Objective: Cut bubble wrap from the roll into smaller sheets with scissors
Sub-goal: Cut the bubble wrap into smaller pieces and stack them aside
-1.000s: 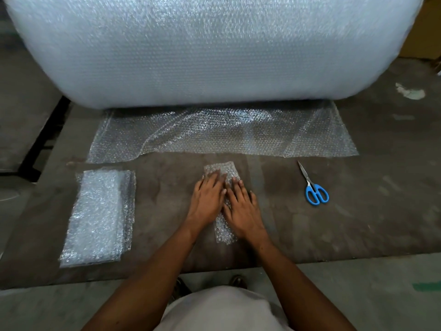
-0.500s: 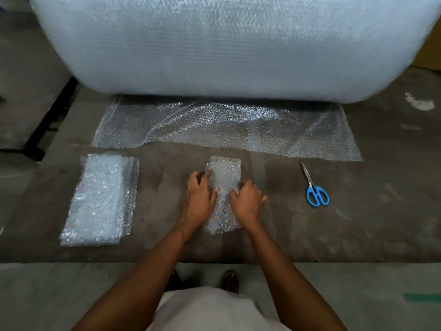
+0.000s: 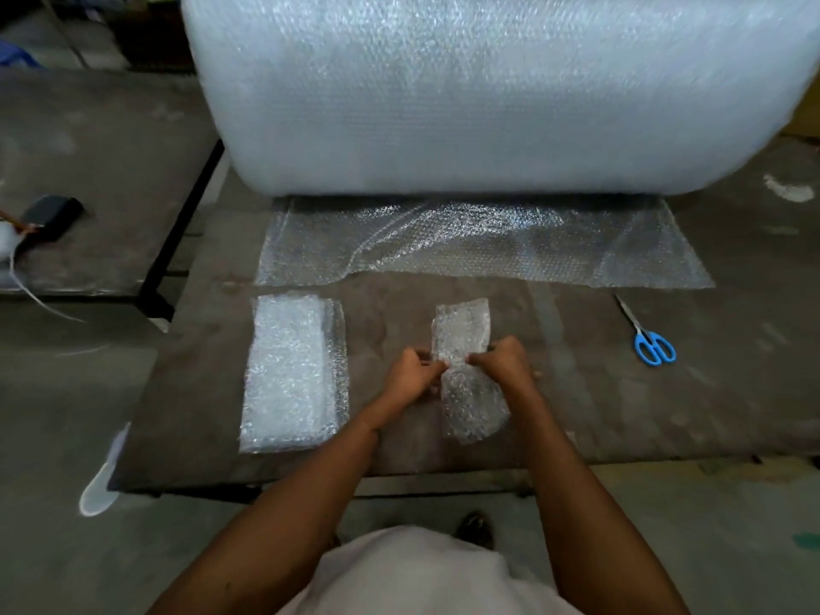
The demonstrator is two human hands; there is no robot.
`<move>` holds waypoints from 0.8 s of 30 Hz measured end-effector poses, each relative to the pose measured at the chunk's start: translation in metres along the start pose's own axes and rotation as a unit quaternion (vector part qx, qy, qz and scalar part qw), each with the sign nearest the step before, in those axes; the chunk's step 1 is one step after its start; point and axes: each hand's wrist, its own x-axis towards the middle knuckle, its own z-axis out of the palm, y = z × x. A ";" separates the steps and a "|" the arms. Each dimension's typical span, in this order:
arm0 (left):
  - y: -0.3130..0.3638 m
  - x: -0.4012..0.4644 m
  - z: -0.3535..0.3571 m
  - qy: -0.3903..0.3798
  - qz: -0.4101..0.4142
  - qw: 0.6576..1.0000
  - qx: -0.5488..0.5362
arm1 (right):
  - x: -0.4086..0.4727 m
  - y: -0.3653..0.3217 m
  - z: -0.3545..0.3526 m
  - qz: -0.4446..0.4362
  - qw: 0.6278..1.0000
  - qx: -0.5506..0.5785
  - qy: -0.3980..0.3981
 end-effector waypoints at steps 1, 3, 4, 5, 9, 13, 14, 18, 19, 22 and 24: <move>0.001 -0.007 -0.011 -0.024 0.003 0.999 -0.023 | -0.013 -0.010 0.005 -0.021 0.999 0.032 0.001; 0.005 -0.018 -0.031 -0.024 0.031 0.998 -0.048 | -0.037 -0.032 0.011 -0.069 0.994 0.080 0.006; 0.005 -0.023 -0.043 -0.012 0.045 0.997 -0.061 | -0.050 -0.045 0.014 -0.086 0.991 0.101 0.002; 0.007 -0.029 -0.057 0.000 0.045 0.997 -0.062 | -0.061 -0.055 0.018 -0.100 0.986 0.131 -0.009; 0.011 -0.045 -0.114 -0.033 0.007 0.993 -0.113 | -0.093 -0.092 0.047 -0.127 0.936 0.318 -0.082; 0.020 -0.069 -0.166 -0.039 0.053 0.980 -0.190 | -0.116 -0.122 0.083 -0.150 0.909 0.380 -0.077; 0.021 -0.074 -0.179 -0.009 0.073 0.982 -0.174 | -0.117 -0.126 0.093 -0.150 0.913 0.375 -0.065; 0.005 -0.080 -0.221 0.143 0.169 0.975 -0.036 | -0.125 -0.143 0.134 -0.205 0.935 0.286 -0.039; -0.003 -0.079 -0.229 0.170 0.178 0.969 -0.012 | -0.128 -0.146 0.145 -0.231 0.942 0.241 -0.031; -0.027 -0.083 -0.246 0.226 0.210 0.950 0.051 | -0.136 -0.156 0.172 -0.303 0.946 0.113 -0.003; -0.046 -0.082 -0.253 0.234 0.227 0.936 0.131 | -0.142 -0.160 0.192 -0.320 0.945 0.064 -0.012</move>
